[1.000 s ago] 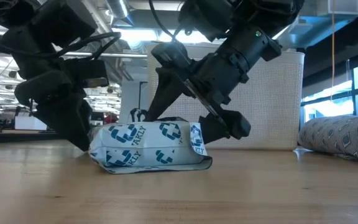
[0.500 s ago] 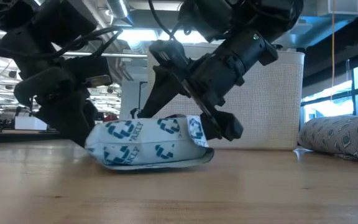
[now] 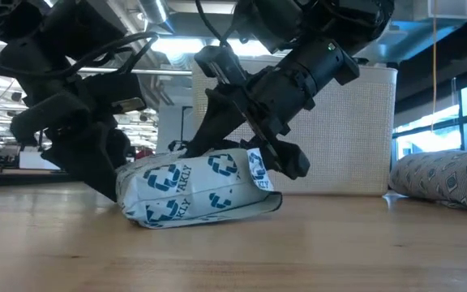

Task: Pick & place medical supplies in basket/bin
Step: Put the white mailer bag into the white bin

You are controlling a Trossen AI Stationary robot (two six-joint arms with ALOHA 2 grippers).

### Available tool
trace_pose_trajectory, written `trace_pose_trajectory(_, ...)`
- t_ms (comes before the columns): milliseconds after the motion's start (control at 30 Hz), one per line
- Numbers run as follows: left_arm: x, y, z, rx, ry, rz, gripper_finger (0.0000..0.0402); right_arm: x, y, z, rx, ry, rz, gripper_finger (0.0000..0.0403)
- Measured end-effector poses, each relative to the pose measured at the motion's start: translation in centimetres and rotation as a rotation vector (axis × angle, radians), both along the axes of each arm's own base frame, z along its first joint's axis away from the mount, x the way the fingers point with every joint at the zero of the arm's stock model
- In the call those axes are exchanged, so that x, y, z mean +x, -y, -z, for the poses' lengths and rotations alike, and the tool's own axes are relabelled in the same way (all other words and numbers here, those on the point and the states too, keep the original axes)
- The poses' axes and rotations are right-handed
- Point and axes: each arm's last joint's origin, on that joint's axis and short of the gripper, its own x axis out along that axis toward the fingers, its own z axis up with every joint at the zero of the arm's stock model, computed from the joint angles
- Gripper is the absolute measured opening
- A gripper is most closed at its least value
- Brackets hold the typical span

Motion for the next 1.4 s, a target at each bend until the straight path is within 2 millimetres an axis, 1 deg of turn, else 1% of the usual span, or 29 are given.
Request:
trace_pose_trajectory(167,-0.5,-0.1,-1.1,-0.015,-0.004,0.022,0.0288,0.2,-0.1,-0.3,-0.041,0.027,-0.08,0.0201)
trace_pose_trajectory(433,-2.1,-0.2,-5.4,-0.133,0.096,0.114,0.0288,0.3,-0.2,-0.7,-0.101,0.059,-0.179,0.02)
trace_pose_trajectory(567,-2.8,-0.3,-7.4,-0.153,0.186,0.154,0.0288,0.4,-0.2,-0.8,-0.126,0.078,-0.21,0.0199)
trace_pose_trajectory(667,-3.1,-0.6,-9.3,-0.151,0.298,0.141,0.0288,0.2,-0.1,-0.2,-0.149,0.055,-0.226,0.0193)
trace_pose_trajectory(733,-3.5,-0.6,-9.8,-0.134,0.327,0.156,0.0288,0.3,-0.2,-0.3,-0.156,0.066,-0.233,0.0182)
trace_pose_trajectory(833,-4.1,-0.9,-11.2,-0.095,0.414,0.167,0.0288,0.3,-0.3,-0.3,-0.167,0.071,-0.246,0.0158)
trace_pose_trajectory(1033,-4.9,-1.2,-12.2,-0.071,0.468,0.161,0.0288,0.3,-0.3,-0.4,-0.184,0.082,-0.26,0.0114)
trace_pose_trajectory(1267,-4.9,-1.2,-12.1,-0.067,0.45,0.165,0.0288,0.4,-0.3,-0.5,-0.183,0.093,-0.259,0.0071)
trace_pose_trajectory(1400,-5.0,-1.2,-11.9,-0.065,0.433,0.166,0.0288,0.4,-0.3,-0.6,-0.186,0.098,-0.26,0.0035)
